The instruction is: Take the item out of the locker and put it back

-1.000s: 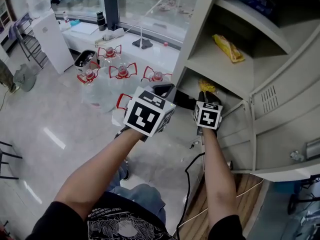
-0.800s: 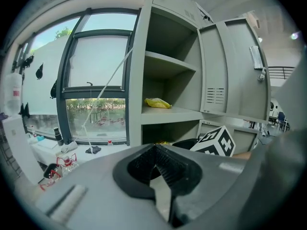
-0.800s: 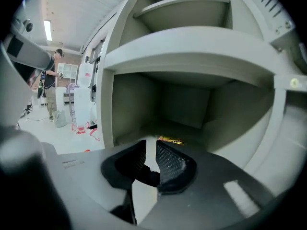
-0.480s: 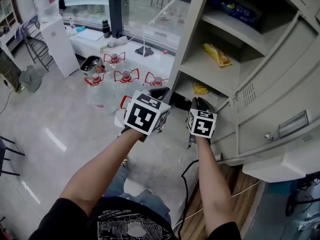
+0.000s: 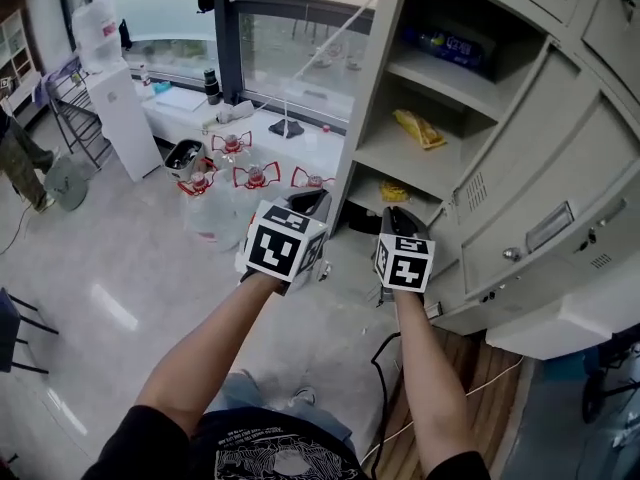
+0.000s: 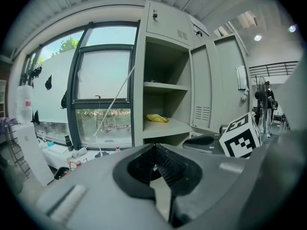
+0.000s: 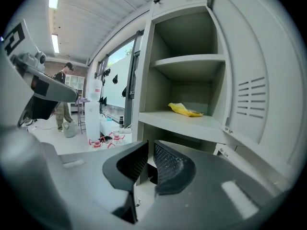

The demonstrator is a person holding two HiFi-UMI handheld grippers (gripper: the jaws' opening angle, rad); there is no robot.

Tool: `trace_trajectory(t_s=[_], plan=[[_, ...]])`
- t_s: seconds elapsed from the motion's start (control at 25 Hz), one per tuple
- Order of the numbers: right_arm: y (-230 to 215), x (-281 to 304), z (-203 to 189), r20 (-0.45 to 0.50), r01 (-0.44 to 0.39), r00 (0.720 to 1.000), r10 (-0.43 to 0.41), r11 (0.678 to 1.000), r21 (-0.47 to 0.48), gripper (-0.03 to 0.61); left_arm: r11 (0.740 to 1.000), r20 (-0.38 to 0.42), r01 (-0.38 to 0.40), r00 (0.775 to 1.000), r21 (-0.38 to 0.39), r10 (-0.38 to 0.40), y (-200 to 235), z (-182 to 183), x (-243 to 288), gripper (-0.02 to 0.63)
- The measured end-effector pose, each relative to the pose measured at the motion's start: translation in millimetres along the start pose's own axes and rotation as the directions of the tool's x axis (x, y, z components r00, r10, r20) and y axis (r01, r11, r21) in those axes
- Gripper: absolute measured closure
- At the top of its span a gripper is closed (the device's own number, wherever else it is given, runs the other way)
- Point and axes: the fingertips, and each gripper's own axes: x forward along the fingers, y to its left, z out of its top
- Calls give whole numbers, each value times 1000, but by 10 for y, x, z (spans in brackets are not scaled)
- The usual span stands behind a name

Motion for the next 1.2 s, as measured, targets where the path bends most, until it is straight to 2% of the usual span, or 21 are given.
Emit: trace_trajectory(t_s=[0.2, 0.56, 0.88, 1.2], plan=[[165, -295, 318, 38, 27, 999, -27, 1000, -1, 520, 999, 14, 19, 1000, 26, -20, 148, 32, -211, 612], [795, -849, 903, 112, 44, 993, -44, 999, 9, 531, 995, 30, 75, 997, 72, -78, 458, 84, -767, 612], [1287, -1239, 1149, 138, 61, 989, -60, 998, -6, 537, 988, 55, 114, 991, 108, -120, 623, 79, -1166, 612], [1533, -1453, 1287, 158, 72, 985, -74, 997, 18, 552, 980, 50, 138, 988, 142, -147, 784, 112, -1416, 612]])
